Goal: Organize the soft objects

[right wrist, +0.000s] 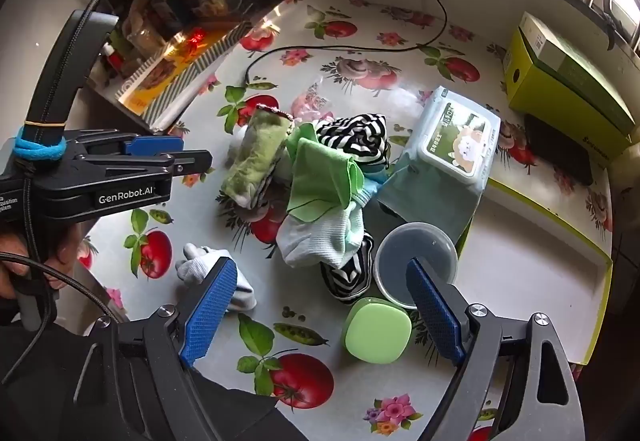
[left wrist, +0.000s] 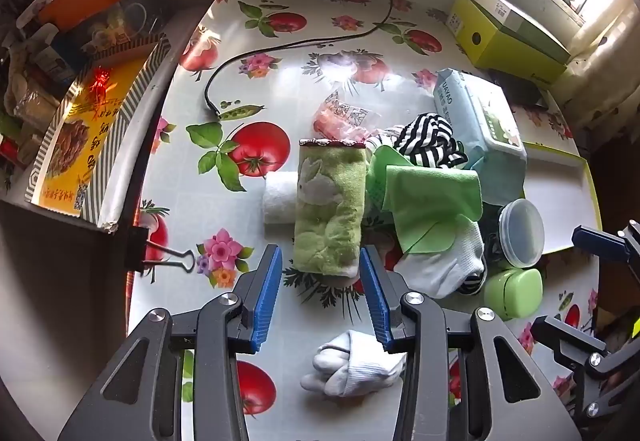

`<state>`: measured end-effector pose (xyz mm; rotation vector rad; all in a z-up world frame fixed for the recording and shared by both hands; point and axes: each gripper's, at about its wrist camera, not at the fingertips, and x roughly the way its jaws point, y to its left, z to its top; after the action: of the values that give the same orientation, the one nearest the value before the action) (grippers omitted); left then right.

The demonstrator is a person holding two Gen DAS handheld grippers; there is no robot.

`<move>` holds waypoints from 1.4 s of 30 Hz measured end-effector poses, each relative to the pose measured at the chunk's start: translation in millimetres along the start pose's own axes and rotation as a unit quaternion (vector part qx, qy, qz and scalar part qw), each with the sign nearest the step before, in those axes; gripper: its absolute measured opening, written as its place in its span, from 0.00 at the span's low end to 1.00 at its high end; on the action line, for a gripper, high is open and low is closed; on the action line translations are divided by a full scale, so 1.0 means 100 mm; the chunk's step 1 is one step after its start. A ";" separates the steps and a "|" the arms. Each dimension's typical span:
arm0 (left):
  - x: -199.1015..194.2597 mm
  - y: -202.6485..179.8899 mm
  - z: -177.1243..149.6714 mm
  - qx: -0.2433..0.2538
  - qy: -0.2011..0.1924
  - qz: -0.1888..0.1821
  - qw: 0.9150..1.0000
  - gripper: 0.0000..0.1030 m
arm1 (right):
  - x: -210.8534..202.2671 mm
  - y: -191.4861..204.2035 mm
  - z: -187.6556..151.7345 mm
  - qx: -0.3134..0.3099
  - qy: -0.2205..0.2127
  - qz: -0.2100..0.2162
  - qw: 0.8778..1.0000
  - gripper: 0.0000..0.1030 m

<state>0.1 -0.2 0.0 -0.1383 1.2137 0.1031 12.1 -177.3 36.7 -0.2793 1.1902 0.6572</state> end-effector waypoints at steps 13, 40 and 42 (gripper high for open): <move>0.06 0.09 -0.05 -0.010 0.010 -0.024 1.000 0.40 | 0.05 0.08 0.11 -0.001 0.001 0.005 1.000 0.85; 0.02 0.02 -0.05 -0.002 0.017 -0.028 0.999 0.40 | 0.04 0.06 0.06 -0.002 0.002 0.015 1.000 0.85; 0.01 0.02 -0.06 -0.003 0.016 -0.031 0.999 0.40 | 0.05 0.06 0.06 -0.001 0.002 0.015 1.000 0.85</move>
<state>-5.1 1.0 -3.0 -0.1831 1.2398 0.0508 13.9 -168.2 35.2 -0.2654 1.1997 0.6838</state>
